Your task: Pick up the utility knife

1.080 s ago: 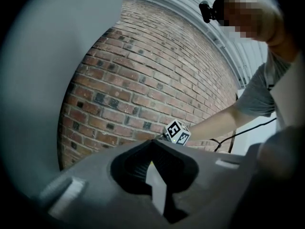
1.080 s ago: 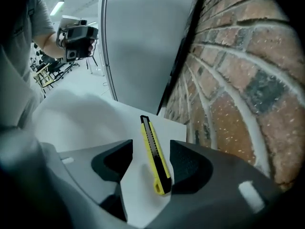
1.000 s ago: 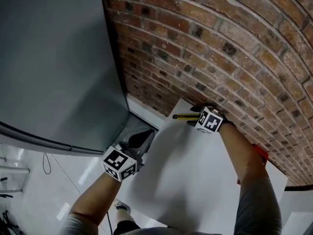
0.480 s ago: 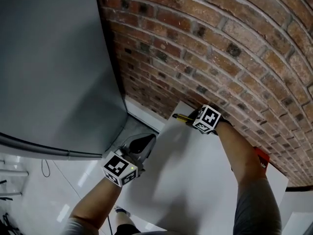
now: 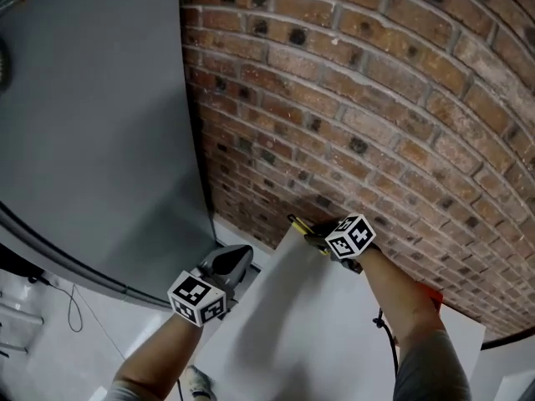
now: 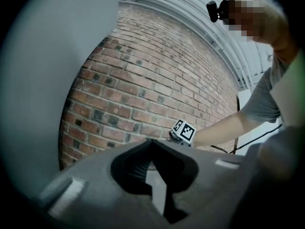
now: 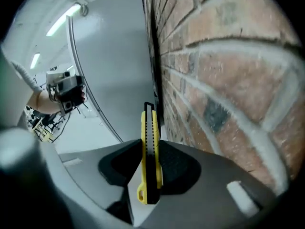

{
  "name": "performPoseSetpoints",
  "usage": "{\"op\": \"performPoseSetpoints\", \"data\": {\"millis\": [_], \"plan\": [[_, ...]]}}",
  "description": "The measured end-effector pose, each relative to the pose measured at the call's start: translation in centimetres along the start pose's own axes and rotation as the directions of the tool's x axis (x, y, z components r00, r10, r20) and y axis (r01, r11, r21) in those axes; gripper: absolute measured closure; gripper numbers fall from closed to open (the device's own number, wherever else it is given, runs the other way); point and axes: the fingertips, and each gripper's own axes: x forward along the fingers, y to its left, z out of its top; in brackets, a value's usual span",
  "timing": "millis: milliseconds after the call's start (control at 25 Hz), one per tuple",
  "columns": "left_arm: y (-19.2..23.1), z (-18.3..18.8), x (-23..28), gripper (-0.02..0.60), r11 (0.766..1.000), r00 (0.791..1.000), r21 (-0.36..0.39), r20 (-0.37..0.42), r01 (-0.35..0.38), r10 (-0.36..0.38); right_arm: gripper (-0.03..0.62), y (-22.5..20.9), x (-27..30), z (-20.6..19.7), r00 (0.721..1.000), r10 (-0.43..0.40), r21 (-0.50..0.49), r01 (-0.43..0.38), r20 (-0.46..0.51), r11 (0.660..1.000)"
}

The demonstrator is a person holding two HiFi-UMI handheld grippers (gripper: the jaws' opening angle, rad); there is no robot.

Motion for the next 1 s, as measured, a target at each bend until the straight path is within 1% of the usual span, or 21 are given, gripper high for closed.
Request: {"op": "performPoseSetpoints", "data": {"millis": [120, 200, 320, 480, 680, 880, 1000], "plan": [[-0.5, 3.8, -0.4, 0.584, 1.000, 0.999, 0.017, 0.032, -0.017, 0.017, 0.468, 2.1, -4.0, 4.0, 0.995, 0.032, 0.019, -0.034, 0.099, 0.999], [-0.8, 6.9, -0.5, 0.584, 0.998, 0.998, 0.050, 0.053, -0.023, 0.021, 0.468, 3.0, -7.1, 7.3, 0.985, 0.035, 0.016, -0.038, 0.171, 0.999], [-1.8, 11.8, -0.7, 0.584, 0.996, 0.997, 0.089, 0.081, -0.026, 0.019, 0.468, 4.5, -12.3, 11.7, 0.961, 0.032, 0.013, -0.037, 0.274, 0.999], [-3.8, 18.0, -0.8, 0.584, 0.991, 0.994, 0.130, 0.112, -0.014, -0.001, 0.467, 6.0, -19.1, 16.8, 0.920, 0.009, 0.007, -0.013, 0.392, 1.000], [-6.4, 23.4, -1.0, 0.584, 0.990, 0.992, 0.139, 0.129, -0.002, -0.016, 0.468, 7.7, -26.1, 20.6, 0.869, -0.013, 0.025, 0.000, 0.495, 1.000], [-8.5, 28.1, -1.3, 0.584, 0.987, 0.989, 0.161, 0.144, 0.001, -0.025, 0.468, 8.6, -32.2, 23.3, 0.820, -0.040, 0.043, 0.019, 0.571, 0.999], [-9.5, 30.9, -1.4, 0.584, 0.985, 0.987, 0.170, 0.155, 0.008, -0.034, 0.468, 8.8, -35.8, 25.1, 0.782, -0.061, 0.059, 0.031, 0.620, 0.998]]}}
